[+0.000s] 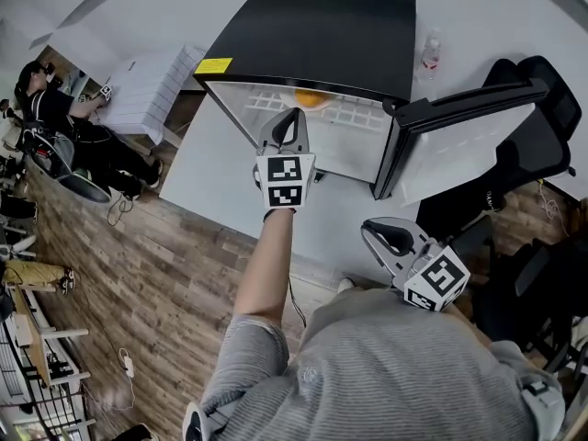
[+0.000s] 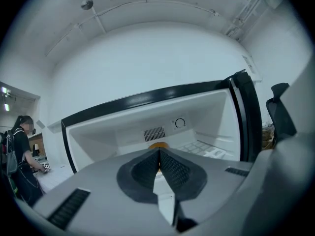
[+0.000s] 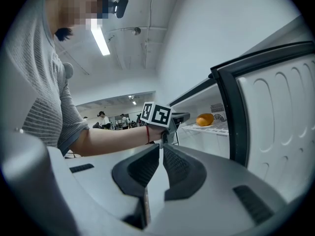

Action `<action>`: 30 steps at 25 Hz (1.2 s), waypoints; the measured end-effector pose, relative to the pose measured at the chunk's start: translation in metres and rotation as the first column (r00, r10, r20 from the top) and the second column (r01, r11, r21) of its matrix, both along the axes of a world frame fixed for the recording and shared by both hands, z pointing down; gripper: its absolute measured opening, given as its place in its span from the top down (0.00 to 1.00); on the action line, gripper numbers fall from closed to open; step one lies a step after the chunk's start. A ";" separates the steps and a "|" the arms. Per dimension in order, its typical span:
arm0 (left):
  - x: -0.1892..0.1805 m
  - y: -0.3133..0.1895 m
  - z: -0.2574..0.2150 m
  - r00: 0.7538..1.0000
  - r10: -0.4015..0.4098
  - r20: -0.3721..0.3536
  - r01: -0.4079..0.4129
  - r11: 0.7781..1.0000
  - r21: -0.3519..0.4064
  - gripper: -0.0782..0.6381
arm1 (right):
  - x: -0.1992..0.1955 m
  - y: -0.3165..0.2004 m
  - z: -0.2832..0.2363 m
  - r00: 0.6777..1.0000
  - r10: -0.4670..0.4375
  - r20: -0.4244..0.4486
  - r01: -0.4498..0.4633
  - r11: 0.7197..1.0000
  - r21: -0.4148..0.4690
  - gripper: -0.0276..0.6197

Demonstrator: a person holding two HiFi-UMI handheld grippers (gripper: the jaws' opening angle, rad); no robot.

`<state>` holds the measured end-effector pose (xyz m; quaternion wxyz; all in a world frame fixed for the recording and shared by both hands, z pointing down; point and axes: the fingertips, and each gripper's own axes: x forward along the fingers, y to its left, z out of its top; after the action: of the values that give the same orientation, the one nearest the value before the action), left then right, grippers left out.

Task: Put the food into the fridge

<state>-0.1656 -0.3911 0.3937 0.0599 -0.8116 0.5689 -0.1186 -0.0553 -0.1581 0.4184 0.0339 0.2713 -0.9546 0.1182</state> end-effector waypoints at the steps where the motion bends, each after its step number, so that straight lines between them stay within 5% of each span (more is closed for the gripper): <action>1: 0.000 0.004 -0.001 1.000 0.001 -0.002 -0.001 1.000 0.001 0.88 | -0.002 0.000 0.000 1.000 -0.003 0.000 0.003 1.000 0.002 0.94; 30: 0.025 0.178 0.005 0.976 0.050 -0.211 -0.062 0.997 -0.052 0.88 | -0.015 0.008 -0.006 1.000 -0.008 0.025 0.007 0.999 0.047 0.94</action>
<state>-0.1404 -0.2134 0.3989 -0.0205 -0.8366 0.5454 -0.0472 -0.0699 -0.1500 0.4123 0.0162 0.2670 -0.9585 0.0992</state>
